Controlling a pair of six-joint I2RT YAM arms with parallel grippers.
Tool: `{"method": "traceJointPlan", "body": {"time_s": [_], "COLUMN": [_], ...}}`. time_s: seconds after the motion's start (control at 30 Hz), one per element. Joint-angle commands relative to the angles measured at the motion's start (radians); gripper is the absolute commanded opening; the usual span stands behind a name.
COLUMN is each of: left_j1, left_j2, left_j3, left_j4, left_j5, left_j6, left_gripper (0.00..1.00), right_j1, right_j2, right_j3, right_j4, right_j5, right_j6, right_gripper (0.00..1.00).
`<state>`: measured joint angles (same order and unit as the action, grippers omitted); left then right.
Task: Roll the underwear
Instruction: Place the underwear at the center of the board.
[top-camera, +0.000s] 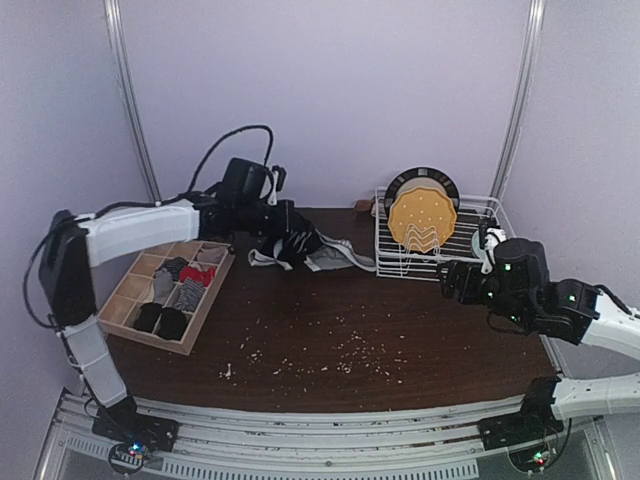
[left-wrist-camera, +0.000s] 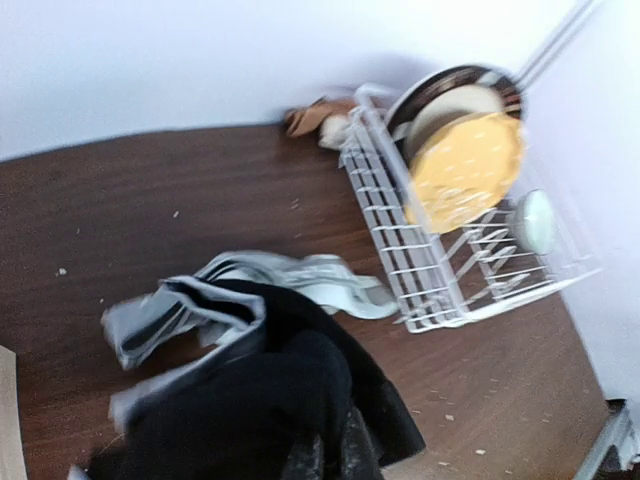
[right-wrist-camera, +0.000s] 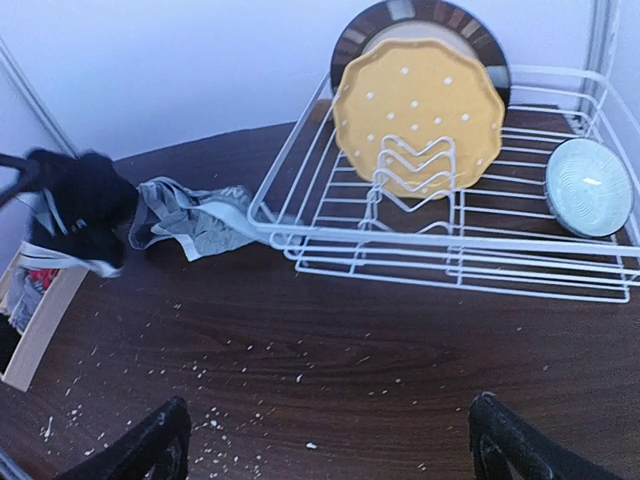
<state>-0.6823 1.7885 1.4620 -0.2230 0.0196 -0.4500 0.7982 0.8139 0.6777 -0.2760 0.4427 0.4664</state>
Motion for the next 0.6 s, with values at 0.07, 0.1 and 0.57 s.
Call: {"method": "traceJointPlan", "body": {"time_s": [0.07,0.1,0.57], "left_j1": [-0.129,-0.145,-0.238], "left_j2": [-0.322,-0.374,-0.64], "left_j3": [-0.298,-0.348,-0.624], "left_j4": [-0.038,-0.042,-0.041], "left_j5": [0.062,0.065,0.118], "left_j6": [0.028,0.023,-0.066], "left_gripper": [0.0,0.0,0.0], "right_j1": [0.019,0.039,0.257], "right_j2": [0.143,0.18,0.495], "right_j3": [-0.013,-0.002,0.071], "right_j4": [0.094,0.112,0.377], "right_j5": [-0.29,-0.305,-0.362], "right_j6": [0.014,0.017,0.133], "right_gripper": [0.9,0.89,0.87]}}
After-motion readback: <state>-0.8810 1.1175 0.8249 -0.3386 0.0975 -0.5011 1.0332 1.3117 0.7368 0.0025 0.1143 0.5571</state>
